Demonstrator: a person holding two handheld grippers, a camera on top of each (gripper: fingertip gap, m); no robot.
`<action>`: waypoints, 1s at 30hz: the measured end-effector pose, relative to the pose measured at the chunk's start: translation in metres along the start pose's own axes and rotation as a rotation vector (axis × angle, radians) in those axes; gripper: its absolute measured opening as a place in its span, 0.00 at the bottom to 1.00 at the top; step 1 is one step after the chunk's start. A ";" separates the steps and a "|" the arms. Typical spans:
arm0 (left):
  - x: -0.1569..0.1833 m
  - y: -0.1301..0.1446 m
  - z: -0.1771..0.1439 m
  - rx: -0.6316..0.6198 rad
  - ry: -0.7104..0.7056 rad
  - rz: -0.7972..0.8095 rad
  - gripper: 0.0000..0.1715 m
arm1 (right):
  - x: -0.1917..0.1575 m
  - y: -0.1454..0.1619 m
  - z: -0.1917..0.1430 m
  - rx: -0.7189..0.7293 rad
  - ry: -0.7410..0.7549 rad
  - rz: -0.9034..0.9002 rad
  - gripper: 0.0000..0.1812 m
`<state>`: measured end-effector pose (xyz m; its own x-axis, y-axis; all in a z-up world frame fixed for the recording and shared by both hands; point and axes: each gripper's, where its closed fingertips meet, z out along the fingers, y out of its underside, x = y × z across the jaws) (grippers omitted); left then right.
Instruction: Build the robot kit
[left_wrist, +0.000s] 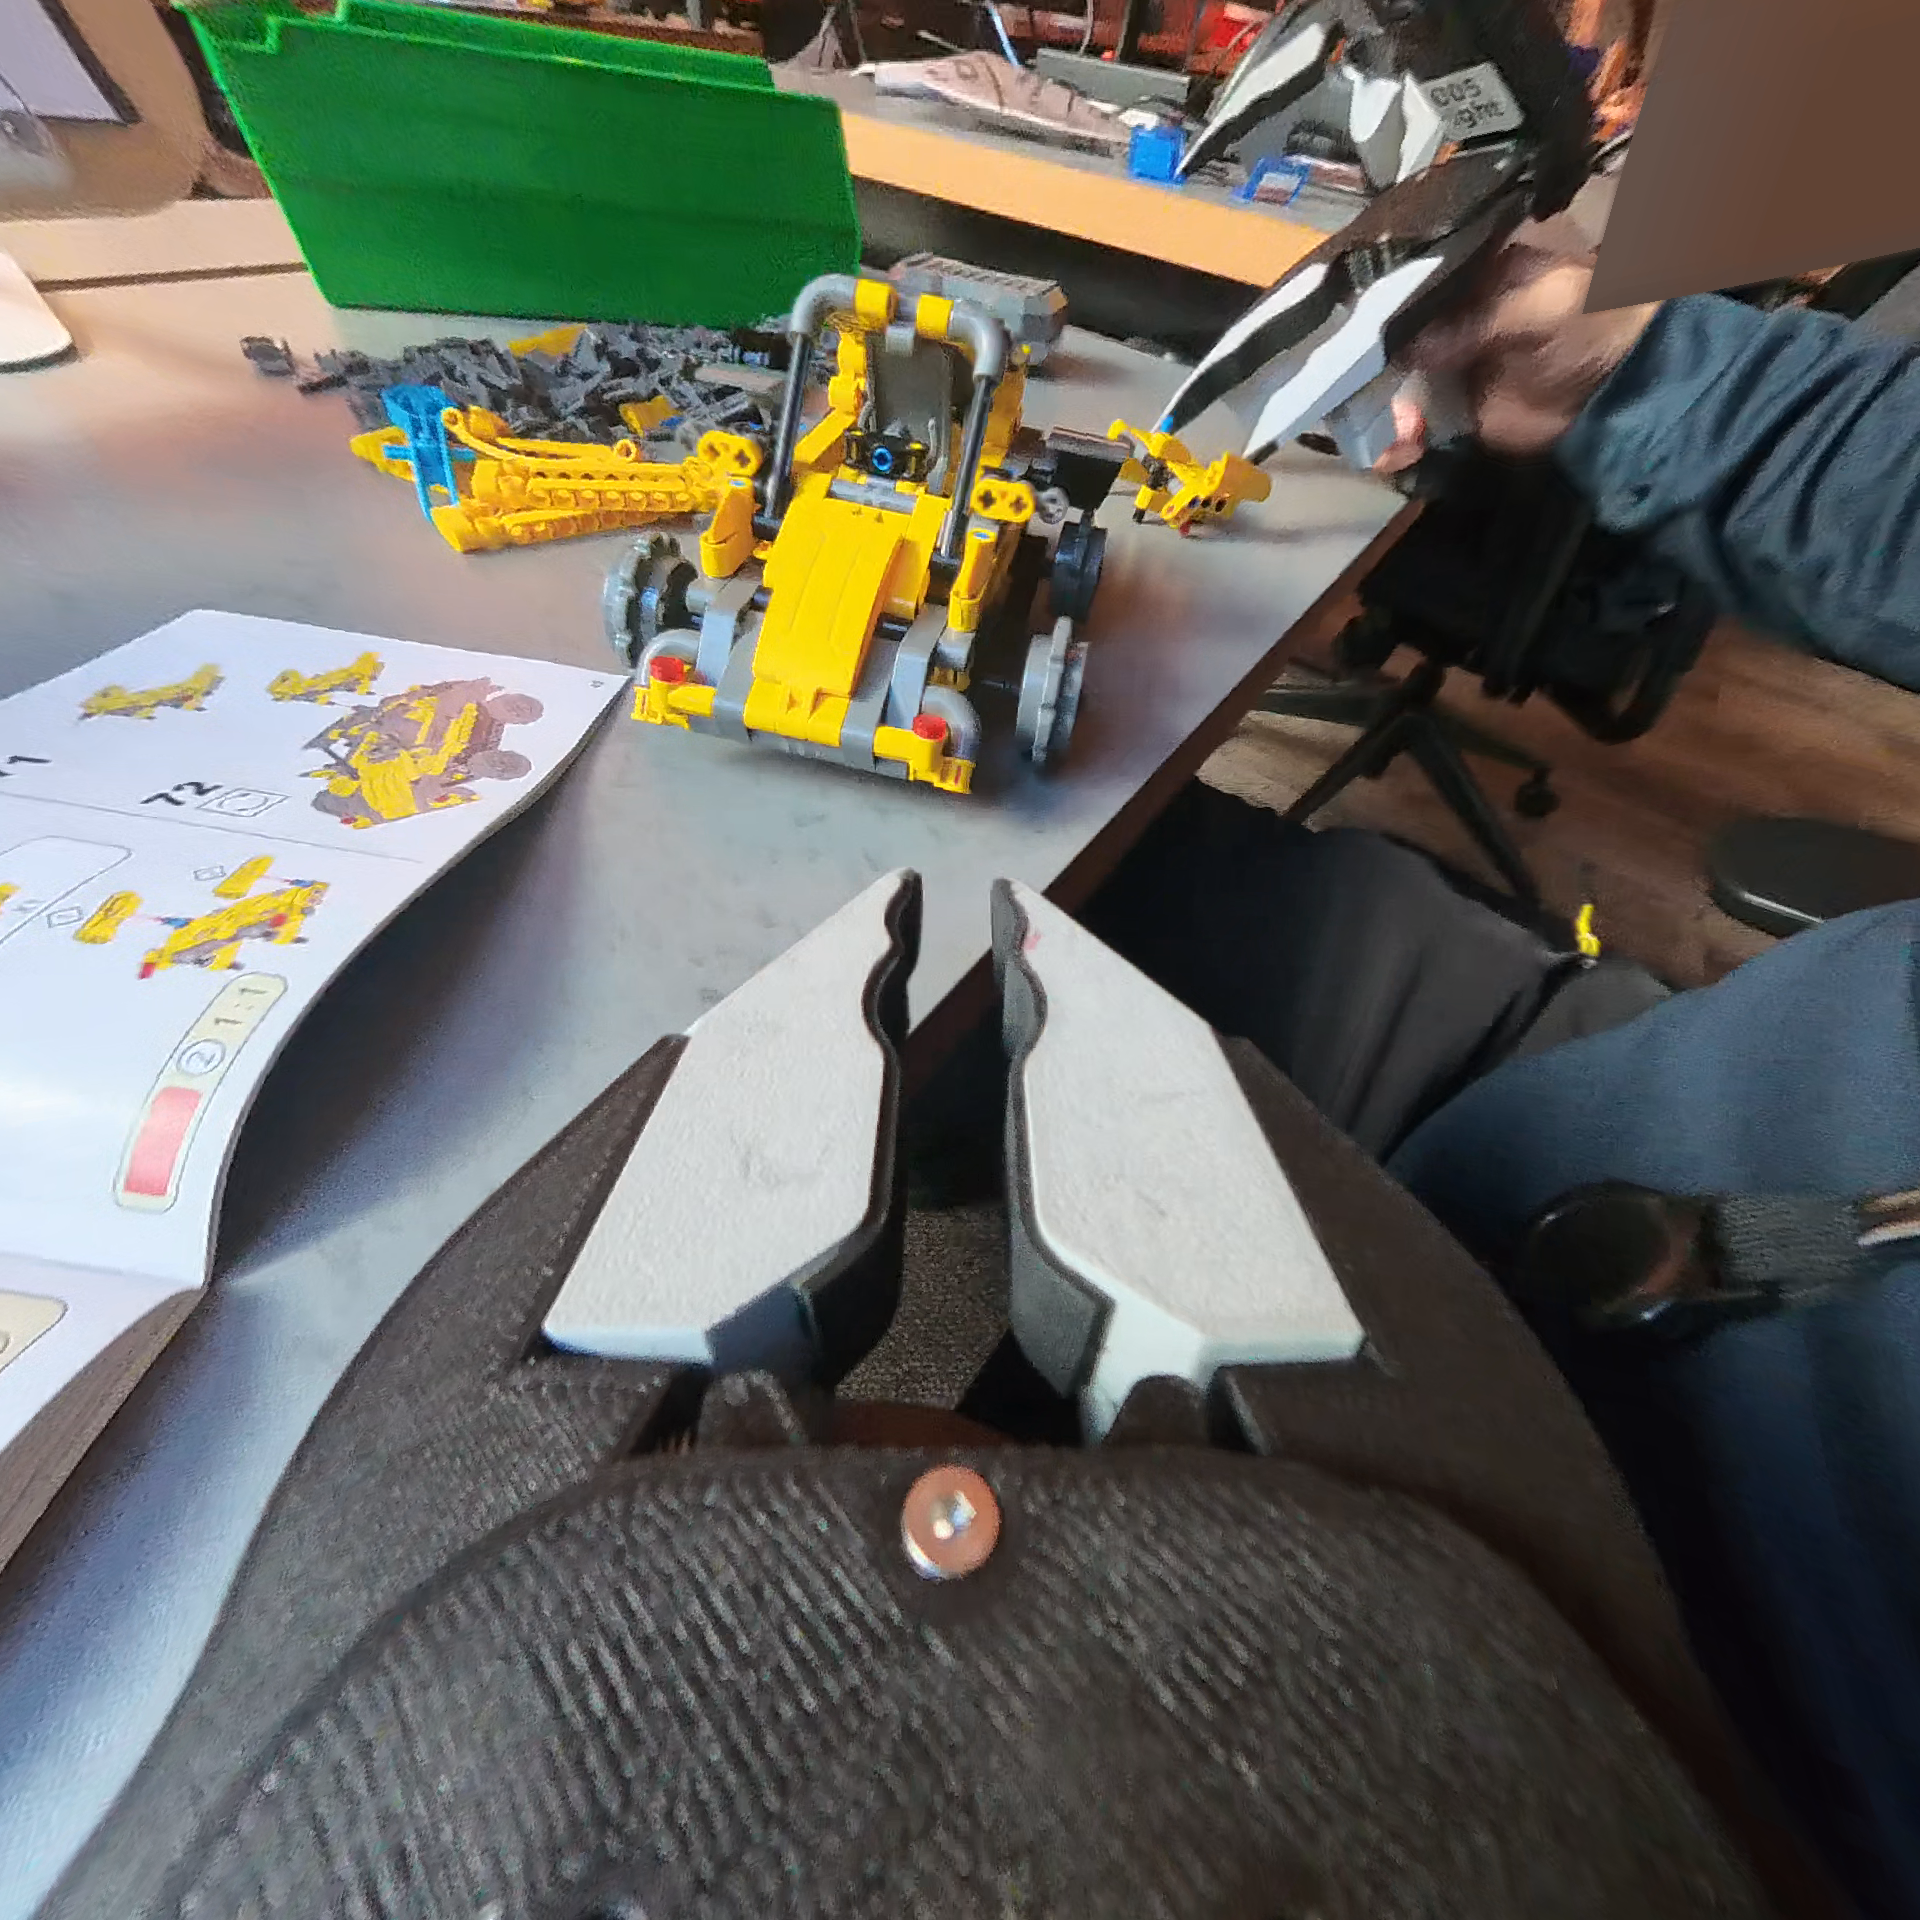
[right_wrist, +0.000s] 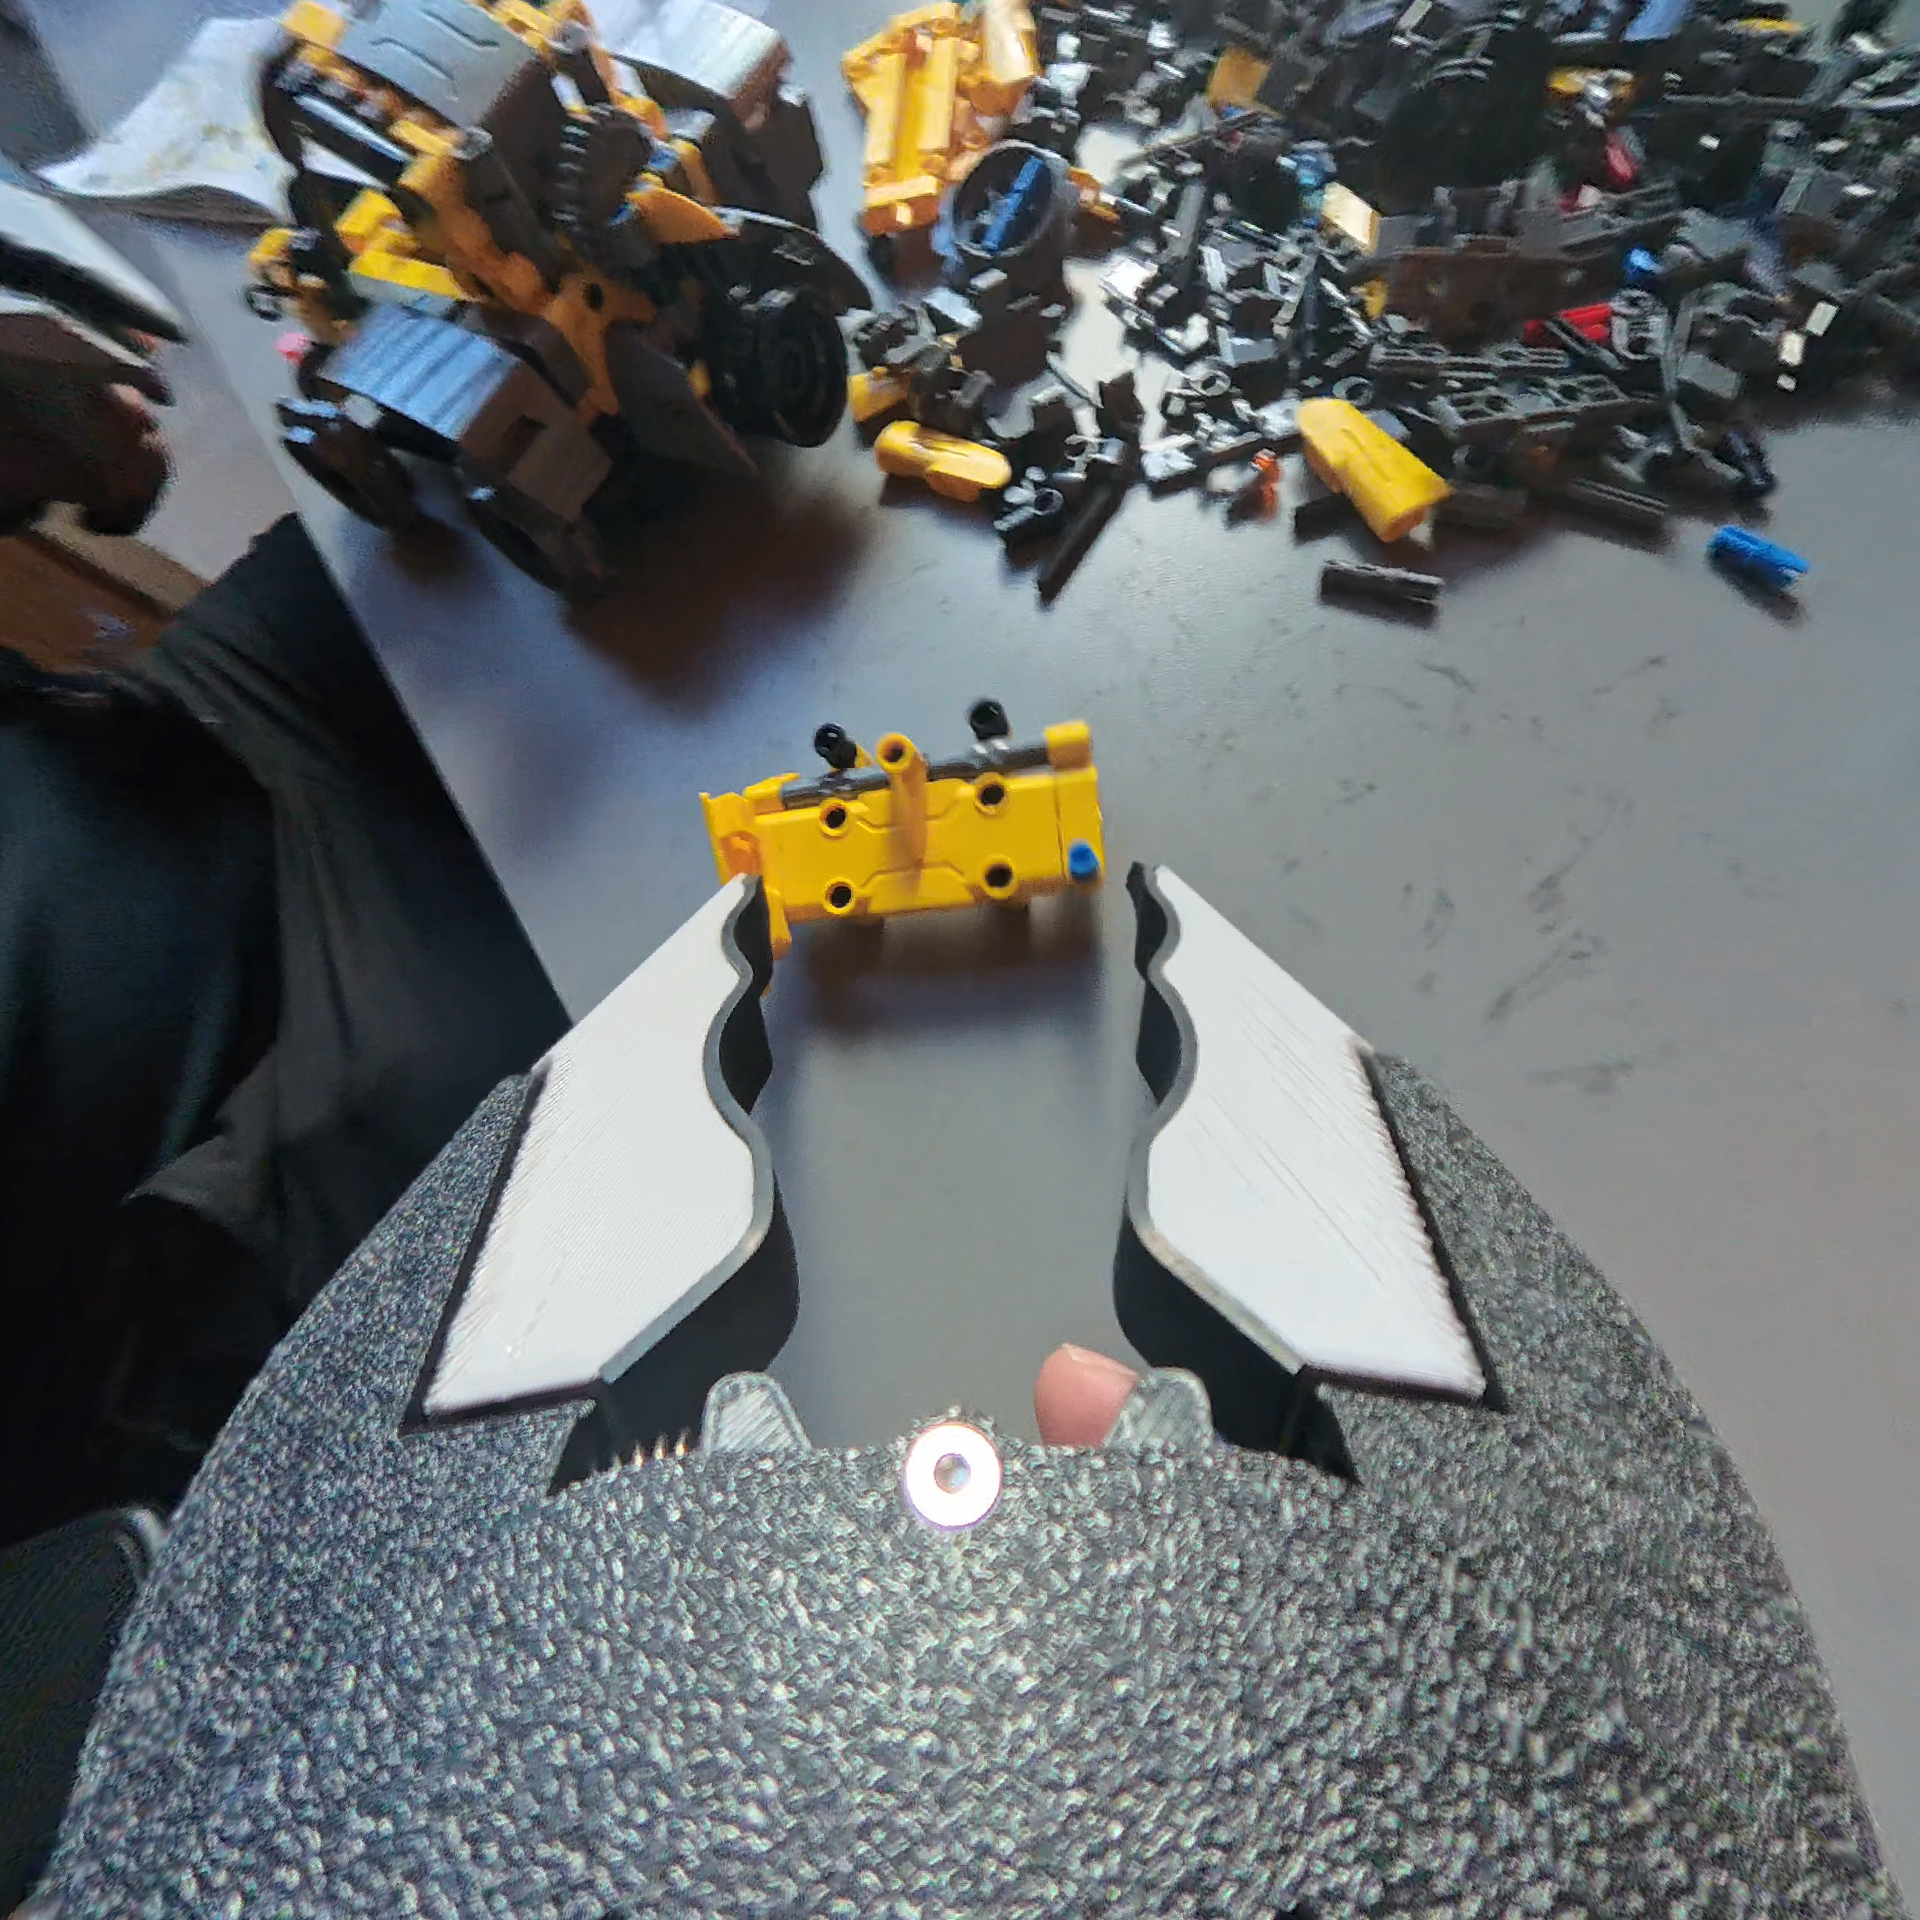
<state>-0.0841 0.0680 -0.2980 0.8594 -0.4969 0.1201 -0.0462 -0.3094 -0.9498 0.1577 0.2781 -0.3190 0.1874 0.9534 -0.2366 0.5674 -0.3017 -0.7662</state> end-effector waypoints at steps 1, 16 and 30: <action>-0.001 0.000 0.002 -0.003 0.018 -0.006 0.07 | -0.004 -0.003 -0.001 0.013 -0.035 -0.007 0.38; -0.014 -0.016 0.010 0.192 0.042 0.037 0.00 | 0.037 -0.029 0.011 0.051 -0.082 0.053 0.33; -0.013 -0.019 0.011 0.225 0.100 0.004 0.00 | 0.057 -0.057 0.021 0.136 0.107 0.060 0.21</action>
<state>-0.0888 0.0898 -0.2846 0.8041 -0.5793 0.1335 0.0744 -0.1248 -0.9894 0.1194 0.3502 -0.3010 0.3058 0.9252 -0.2249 0.4404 -0.3469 -0.8281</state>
